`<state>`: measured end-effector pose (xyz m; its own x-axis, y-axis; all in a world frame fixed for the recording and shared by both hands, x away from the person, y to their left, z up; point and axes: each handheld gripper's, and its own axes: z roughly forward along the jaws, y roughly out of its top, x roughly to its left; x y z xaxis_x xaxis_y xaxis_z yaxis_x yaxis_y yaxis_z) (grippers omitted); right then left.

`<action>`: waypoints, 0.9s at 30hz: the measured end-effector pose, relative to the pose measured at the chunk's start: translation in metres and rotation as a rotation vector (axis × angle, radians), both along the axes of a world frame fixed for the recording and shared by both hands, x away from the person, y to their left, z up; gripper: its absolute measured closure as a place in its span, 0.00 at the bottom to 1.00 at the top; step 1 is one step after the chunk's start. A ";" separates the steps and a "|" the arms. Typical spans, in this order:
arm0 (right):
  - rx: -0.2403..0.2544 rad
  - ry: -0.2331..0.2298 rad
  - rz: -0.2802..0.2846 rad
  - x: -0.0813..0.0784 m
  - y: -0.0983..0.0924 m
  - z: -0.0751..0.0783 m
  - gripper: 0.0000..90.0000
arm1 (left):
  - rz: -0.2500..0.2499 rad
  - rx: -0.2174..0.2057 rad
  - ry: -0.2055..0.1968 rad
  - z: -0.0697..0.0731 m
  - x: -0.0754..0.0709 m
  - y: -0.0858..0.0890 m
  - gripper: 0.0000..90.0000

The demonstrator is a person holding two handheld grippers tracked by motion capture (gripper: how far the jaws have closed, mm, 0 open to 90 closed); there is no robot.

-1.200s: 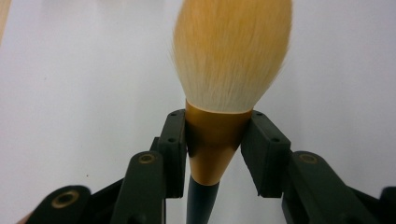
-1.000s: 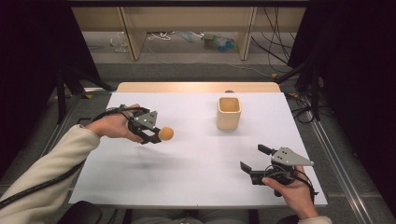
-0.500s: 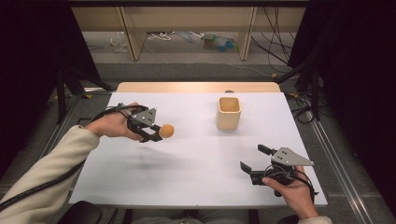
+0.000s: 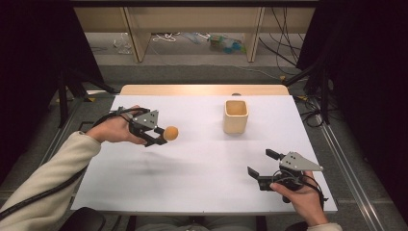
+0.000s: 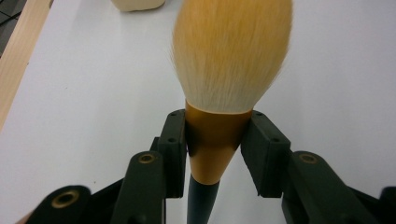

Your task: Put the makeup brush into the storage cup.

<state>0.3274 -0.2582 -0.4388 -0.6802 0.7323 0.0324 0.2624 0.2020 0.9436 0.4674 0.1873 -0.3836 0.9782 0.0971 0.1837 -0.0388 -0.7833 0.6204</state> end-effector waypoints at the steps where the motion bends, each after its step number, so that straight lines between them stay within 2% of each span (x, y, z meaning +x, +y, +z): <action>1: 0.000 0.000 0.000 0.000 0.000 0.000 0.10 | 0.003 -0.007 -0.002 0.000 0.000 0.000 0.69; 6: -0.003 -0.011 0.002 0.001 0.000 0.000 0.10 | 0.011 -0.015 -0.003 0.000 -0.001 0.000 0.69; 8: 0.002 -0.016 -0.002 0.001 0.000 0.000 0.10 | 0.016 -0.028 -0.003 0.000 -0.001 0.001 0.69; 9: 0.004 -0.004 -0.002 0.000 0.000 0.000 0.10 | 0.016 -0.028 -0.003 0.000 -0.001 0.001 0.69; 12: 0.001 -0.017 -0.002 0.001 0.000 0.000 0.10 | 0.022 -0.051 -0.002 0.001 -0.002 0.001 0.69; 15: 0.005 -0.019 -0.006 0.001 0.000 -0.001 0.10 | 0.027 -0.064 -0.016 0.001 -0.002 0.001 0.69; 18: -0.009 -0.009 -0.005 0.000 -0.001 0.000 0.10 | 0.027 -0.074 -0.015 0.001 -0.003 0.002 0.69; 19: -0.005 -0.012 0.000 0.001 0.000 0.000 0.10 | 0.026 -0.076 -0.016 0.001 -0.003 0.002 0.69; 20: 0.005 0.004 -0.002 0.000 0.001 0.000 0.10 | 0.028 -0.082 -0.019 0.001 -0.004 0.002 0.69; 25: 0.007 -0.001 -0.006 0.000 0.001 0.000 0.10 | 0.037 -0.104 -0.024 0.004 -0.004 0.002 0.69; 27: 0.002 -0.020 -0.006 0.001 0.001 -0.001 0.10 | 0.043 -0.117 -0.019 0.004 -0.004 0.002 0.69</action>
<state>0.3282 -0.2577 -0.4395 -0.6764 0.7362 0.0207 0.2451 0.1985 0.9490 0.4630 0.1891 -0.3794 0.9689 0.1612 0.1875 -0.0192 -0.7069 0.7071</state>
